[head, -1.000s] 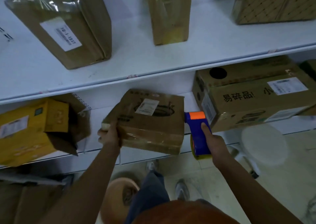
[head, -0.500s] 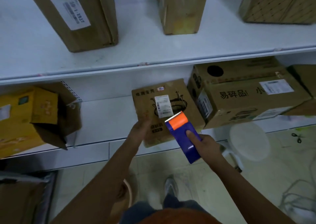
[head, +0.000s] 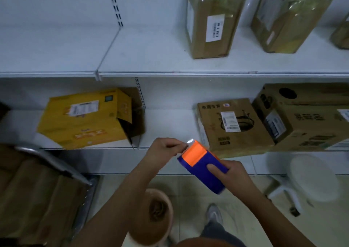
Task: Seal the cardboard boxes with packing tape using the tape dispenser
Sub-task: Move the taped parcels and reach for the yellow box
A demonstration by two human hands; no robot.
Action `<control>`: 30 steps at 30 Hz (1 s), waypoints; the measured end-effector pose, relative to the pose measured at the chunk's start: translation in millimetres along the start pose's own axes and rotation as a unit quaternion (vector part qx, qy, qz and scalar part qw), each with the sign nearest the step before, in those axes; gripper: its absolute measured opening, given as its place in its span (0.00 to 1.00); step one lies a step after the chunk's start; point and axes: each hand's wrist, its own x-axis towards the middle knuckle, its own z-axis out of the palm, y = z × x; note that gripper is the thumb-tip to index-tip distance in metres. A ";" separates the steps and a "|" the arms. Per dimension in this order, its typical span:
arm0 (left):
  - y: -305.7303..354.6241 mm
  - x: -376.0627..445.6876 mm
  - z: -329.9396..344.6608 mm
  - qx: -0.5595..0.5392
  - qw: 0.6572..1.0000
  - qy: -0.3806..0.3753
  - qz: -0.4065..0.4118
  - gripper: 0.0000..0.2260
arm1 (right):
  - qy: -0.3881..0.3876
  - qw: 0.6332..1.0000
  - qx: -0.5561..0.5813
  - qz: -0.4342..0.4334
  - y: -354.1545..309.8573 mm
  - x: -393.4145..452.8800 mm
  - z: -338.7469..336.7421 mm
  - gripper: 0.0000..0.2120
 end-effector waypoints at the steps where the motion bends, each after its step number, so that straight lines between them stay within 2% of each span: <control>1: 0.3 -9.0 -8.8 0.016 1.000 0.019 0.011 0.08 | 0.008 1.000 -0.001 0.000 -5.1 -4.2 10.0 0.16; 5: -10.0 -41.2 -33.6 -0.005 0.996 0.087 0.015 0.05 | 0.002 1.000 0.006 0.009 -29.9 -20.1 43.9 0.20; 9: -23.7 -68.3 -53.4 -0.036 0.990 0.137 -0.015 0.04 | -0.036 0.999 -0.028 0.008 -40.2 -33.2 61.0 0.25; 12: -19.1 -77.6 -88.1 -0.084 0.976 0.198 -0.010 0.03 | -0.025 0.997 -0.072 0.014 -35.0 -43.2 61.0 0.28; 15: -7.7 -86.0 -105.7 0.035 0.982 0.179 0.042 0.04 | -0.016 0.998 -0.042 0.046 -32.5 -50.1 59.8 0.31; 17: -2.2 -92.2 -91.8 0.134 0.969 0.179 0.103 0.05 | 0.005 0.998 -0.037 0.053 -31.4 -50.3 65.1 0.33; 21: -10.7 -98.3 -53.4 0.360 0.870 0.234 0.243 0.07 | 0.060 0.993 -0.077 0.070 -40.0 -43.7 77.0 0.30; 23: -16.8 -100.8 -42.1 0.430 0.828 0.235 0.272 0.09 | 0.070 0.991 -0.083 0.080 -43.1 -39.9 79.5 0.29; 25: -17.9 -105.0 -35.6 0.451 0.804 0.240 0.304 0.12 | 0.078 0.990 -0.083 0.085 -45.1 -39.6 81.0 0.30; 27: -16.1 -105.6 -34.5 0.452 0.799 0.259 0.300 0.14 | 0.078 0.990 -0.077 0.083 -45.8 -40.1 81.7 0.30; 30: -12.4 -105.6 -36.0 0.424 0.831 0.275 0.233 0.15 | 0.090 0.989 -0.089 0.081 -45.9 -43.2 82.0 0.31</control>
